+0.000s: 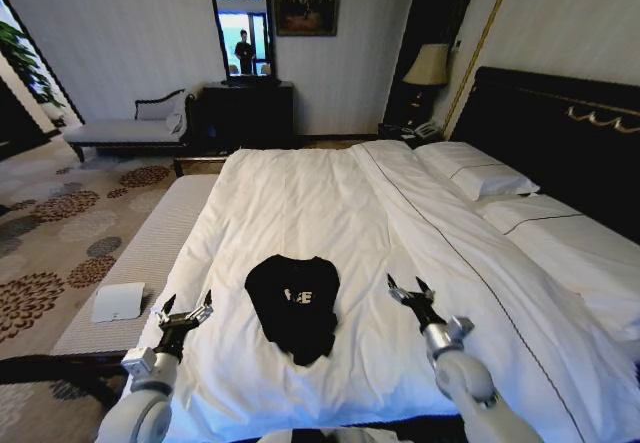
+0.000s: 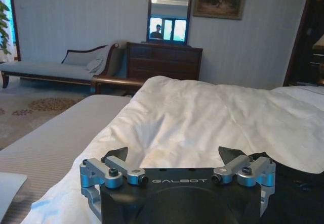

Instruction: Fold the clothes on the bed.

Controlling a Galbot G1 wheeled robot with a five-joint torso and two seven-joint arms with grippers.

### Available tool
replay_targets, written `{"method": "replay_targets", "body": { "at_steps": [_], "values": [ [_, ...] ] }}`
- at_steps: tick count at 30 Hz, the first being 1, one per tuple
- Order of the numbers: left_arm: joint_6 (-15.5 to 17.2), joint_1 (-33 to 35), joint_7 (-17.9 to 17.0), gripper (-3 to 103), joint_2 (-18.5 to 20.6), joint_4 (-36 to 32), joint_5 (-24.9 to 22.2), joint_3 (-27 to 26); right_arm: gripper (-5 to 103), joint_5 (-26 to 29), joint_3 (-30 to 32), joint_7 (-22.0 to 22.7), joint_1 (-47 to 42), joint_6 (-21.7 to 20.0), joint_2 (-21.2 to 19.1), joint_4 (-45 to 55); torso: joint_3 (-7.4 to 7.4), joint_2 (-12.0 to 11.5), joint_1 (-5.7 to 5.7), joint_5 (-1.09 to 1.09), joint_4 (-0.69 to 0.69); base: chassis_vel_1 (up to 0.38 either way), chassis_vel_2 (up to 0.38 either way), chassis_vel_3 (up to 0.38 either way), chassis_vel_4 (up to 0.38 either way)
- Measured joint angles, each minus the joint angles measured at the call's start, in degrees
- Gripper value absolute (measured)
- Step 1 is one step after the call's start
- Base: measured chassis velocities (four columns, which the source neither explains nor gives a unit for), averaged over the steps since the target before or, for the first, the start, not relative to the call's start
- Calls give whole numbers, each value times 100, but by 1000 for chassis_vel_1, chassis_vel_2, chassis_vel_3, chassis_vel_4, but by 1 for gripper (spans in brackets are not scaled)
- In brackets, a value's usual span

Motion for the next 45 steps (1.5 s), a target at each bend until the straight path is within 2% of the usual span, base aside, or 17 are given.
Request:
{"method": "replay_targets", "body": {
  "at_steps": [4,5,7,9,15,21,25,43,45],
  "values": [
    [-3,127,-48,100,-38,-111,98,-29,100,1035,-573,21,1119,-422,-37,-752,0,0,0,0,-1,0,0,0,0],
    [-3,127,-48,100,-38,-111,98,-29,100,1035,-573,21,1119,-422,-37,-752,0,0,0,0,-1,0,0,0,0],
    [-15,173,-91,100,-38,-146,139,-18,100,1510,-890,77,1748,-641,185,-1354,1,-1,1,3,2,0,0,0,0],
    [-15,171,-117,100,4,-154,151,-4,100,1649,-1113,82,2162,-776,440,-1854,1,-1,1,0,2,0,0,0,0],
    [26,82,-193,100,11,-225,151,49,100,1710,-1381,1,2560,-907,716,-2548,0,-1,1,-1,0,0,0,0,0],
    [32,77,-196,100,-11,-202,161,118,100,1745,-1479,-108,2557,-1023,733,-2674,0,-1,0,-1,-1,0,0,0,0],
    [53,33,-207,100,-22,-184,149,129,100,1744,-1508,-177,2538,-1113,907,-2728,0,0,0,0,-1,0,0,0,0],
    [99,70,-287,100,-18,-300,150,76,102,1714,-1510,-88,2475,-1254,1193,-2841,0,0,0,0,-1,0,0,0,0],
    [99,99,-287,100,-20,-324,152,24,93,1712,-1510,-82,2464,-1264,1238,-2855,-1,0,0,0,-1,0,0,0,0]
  ]
}}
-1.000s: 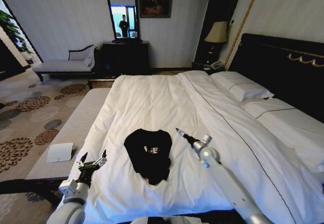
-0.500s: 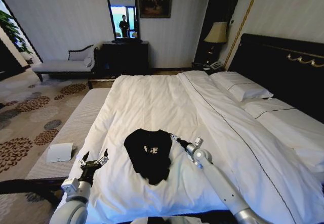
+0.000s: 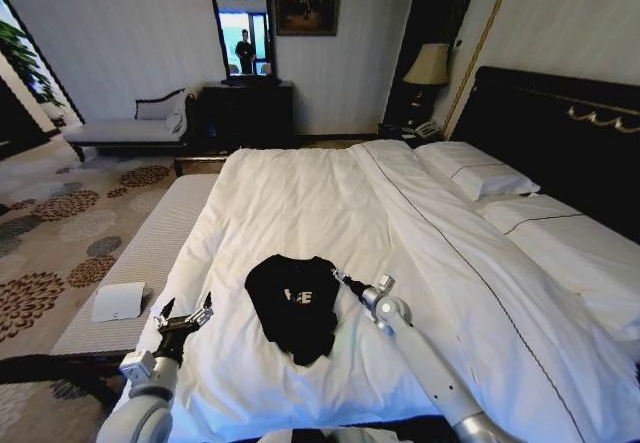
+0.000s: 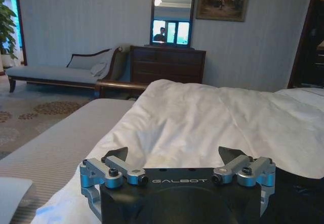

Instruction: Fold the clothes on the bed.

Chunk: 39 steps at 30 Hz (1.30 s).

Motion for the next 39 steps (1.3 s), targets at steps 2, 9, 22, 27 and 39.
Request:
{"method": "replay_targets", "body": {
  "at_steps": [2,9,22,27,39],
  "values": [
    [0,-2,0,100,8,-2,-2,-37,93,28,13,12,0,-2,41,-18,0,0,0,0,1,0,0,0,0],
    [128,-242,-152,100,238,-77,-315,-324,66,101,11,55,21,-41,106,-42,0,0,0,0,0,0,0,0,0],
    [197,-392,-217,100,321,-37,-392,-258,17,205,-69,186,81,-45,121,-147,0,0,0,0,0,0,0,0,0],
    [197,-381,-217,100,292,-24,-394,-241,2,215,-50,190,82,-28,140,-155,0,0,0,0,1,0,0,0,0],
    [303,-463,-147,100,355,96,-611,-176,0,-2,-33,163,52,91,98,-79,0,0,0,0,1,0,0,0,0]
  ]
}}
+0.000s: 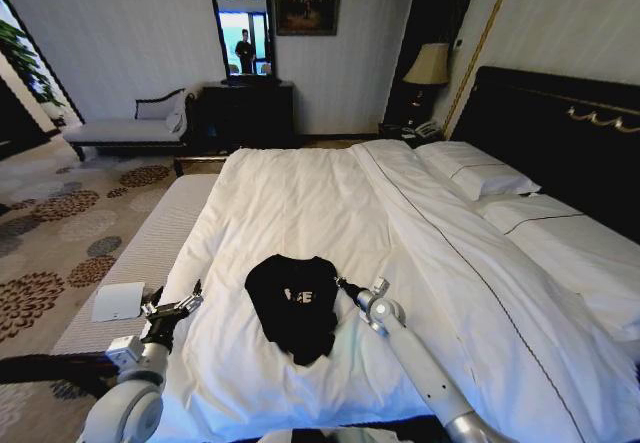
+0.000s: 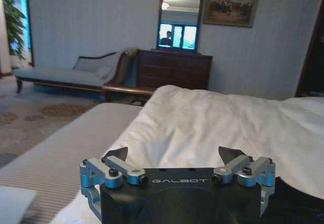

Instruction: Fold the clothes on the bed.

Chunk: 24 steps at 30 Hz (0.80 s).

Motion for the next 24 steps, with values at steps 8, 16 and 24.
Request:
{"method": "replay_targets", "body": {
  "at_steps": [8,16,24],
  "values": [
    [320,-1055,-27,100,376,750,-878,603,0,-948,-60,-72,-52,383,-265,198,0,0,0,-1,-1,0,0,0,0],
    [364,-2245,133,100,838,1853,-1050,1709,0,-1058,-195,-8,-39,408,-259,157,1,0,1,0,-2,0,0,0,0],
    [316,-3569,404,100,795,3055,-1183,2890,0,-1075,-347,120,89,425,-204,59,1,0,1,0,-1,0,0,0,0]
  ]
}}
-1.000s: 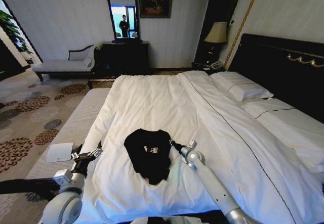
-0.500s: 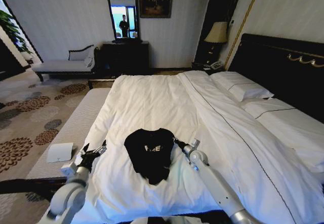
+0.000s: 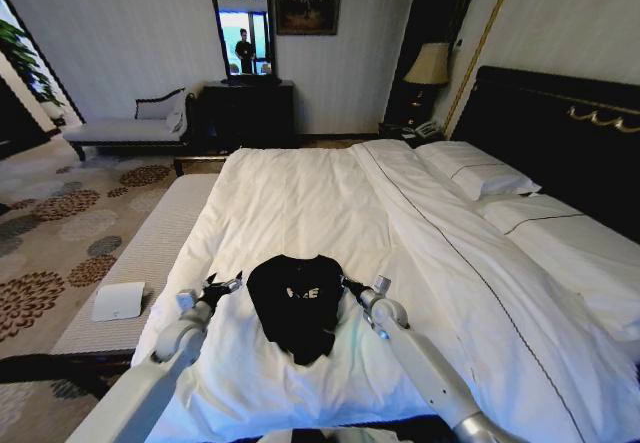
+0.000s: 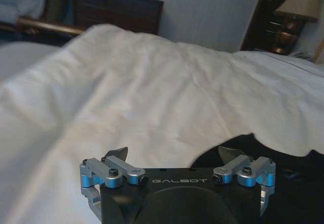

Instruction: Fold the clothes on the bed.

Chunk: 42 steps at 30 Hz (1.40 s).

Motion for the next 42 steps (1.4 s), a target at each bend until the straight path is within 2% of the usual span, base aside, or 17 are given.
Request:
{"method": "replay_targets", "body": {
  "at_steps": [7,17,19,21,25,27,31,34,36,37,39,42],
  "values": [
    [86,-599,-34,100,-207,544,-163,690,0,37,-29,99,109,2,30,-24,0,0,0,0,-1,0,0,0,0],
    [162,-760,-117,101,-278,753,-219,772,0,43,-39,142,131,20,97,-31,-1,0,-1,0,0,0,0,0,0],
    [163,-761,-115,92,-282,764,-214,783,0,44,-45,163,129,22,101,-25,0,0,0,0,0,0,0,0,0],
    [163,-760,-114,92,-282,764,-212,791,0,45,-45,170,129,22,101,-20,-1,0,-1,0,0,0,0,0,0],
    [161,-745,-114,70,-280,715,-211,845,0,59,-45,183,135,24,87,-6,-1,0,-2,0,0,0,0,0,0],
    [161,-748,-123,70,-285,714,-215,862,0,61,-45,184,136,24,85,-5,-1,0,-2,0,0,0,0,0,0],
    [155,-805,-173,49,-352,752,-225,928,0,64,-50,185,138,32,97,-9,-1,0,-1,0,0,0,0,0,0],
    [148,-821,-203,44,-362,765,-242,935,0,64,-55,185,127,39,112,-10,-1,0,-2,0,0,0,0,0,0],
    [142,-821,-211,32,-347,761,-253,931,0,60,-68,183,112,43,130,-10,-1,0,-1,0,0,0,0,0,0],
    [142,-821,-211,32,-347,761,-253,931,0,60,-68,183,112,43,130,-10,-1,0,-1,0,0,0,0,0,0],
    [136,-810,-222,21,-328,740,-258,905,0,57,-75,177,109,49,142,-17,-1,0,-1,0,0,0,0,0,0],
    [127,-786,-236,16,-315,704,-259,875,0,56,-77,172,109,61,153,-27,-1,0,-1,-1,0,0,0,0,0]
  ]
}}
